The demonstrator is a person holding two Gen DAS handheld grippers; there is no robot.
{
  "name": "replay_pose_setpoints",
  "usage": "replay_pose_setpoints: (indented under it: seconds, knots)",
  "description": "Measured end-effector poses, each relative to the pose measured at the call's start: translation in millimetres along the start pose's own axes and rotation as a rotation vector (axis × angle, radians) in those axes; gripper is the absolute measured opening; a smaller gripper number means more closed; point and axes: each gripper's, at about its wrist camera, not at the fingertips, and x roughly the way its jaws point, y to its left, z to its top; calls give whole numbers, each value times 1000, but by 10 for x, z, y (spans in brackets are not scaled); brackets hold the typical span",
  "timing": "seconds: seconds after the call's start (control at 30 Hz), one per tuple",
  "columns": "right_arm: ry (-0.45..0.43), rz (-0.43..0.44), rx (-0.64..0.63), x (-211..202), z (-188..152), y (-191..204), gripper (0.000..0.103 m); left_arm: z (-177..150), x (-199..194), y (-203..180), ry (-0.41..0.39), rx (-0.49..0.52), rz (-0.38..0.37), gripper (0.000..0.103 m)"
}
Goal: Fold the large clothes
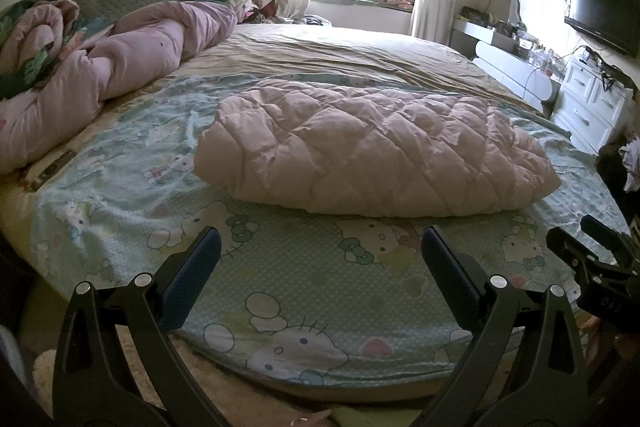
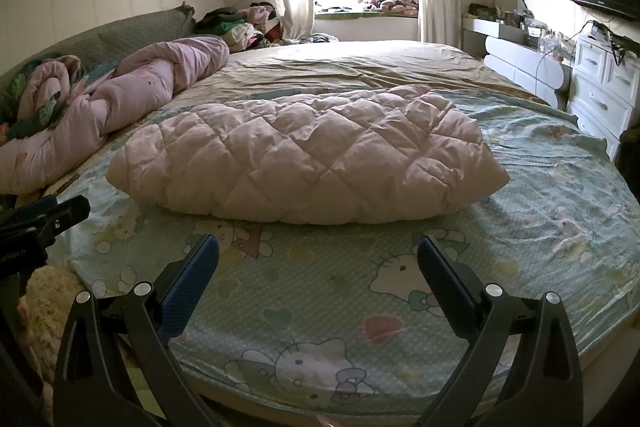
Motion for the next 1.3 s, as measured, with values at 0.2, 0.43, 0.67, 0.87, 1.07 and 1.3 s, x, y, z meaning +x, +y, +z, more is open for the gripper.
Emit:
replay_pose_setpoints:
  seconds: [0.2, 0.43, 0.67, 0.87, 1.07, 1.3]
  knots:
    - [-10, -3, 0, -14, 0, 4, 99, -1, 0, 0, 0, 2, -1, 94]
    - [-15, -6, 2, -28, 4, -19, 99, 2, 7, -9, 1, 1, -1, 94]
    - [-10, -8, 0, -30, 2, -25, 99, 1, 3, -8, 1, 1, -1, 94]
    - [-11, -7, 2, -27, 2, -23, 99, -6, 0, 3, 2, -2, -2, 94]
    - [-9, -7, 3, -30, -2, -20, 99, -18, -10, 19, 2, -5, -5, 94]
    - [-3, -15, 3, -13, -31, -36, 99, -65, -30, 32, 5, -17, -12, 94]
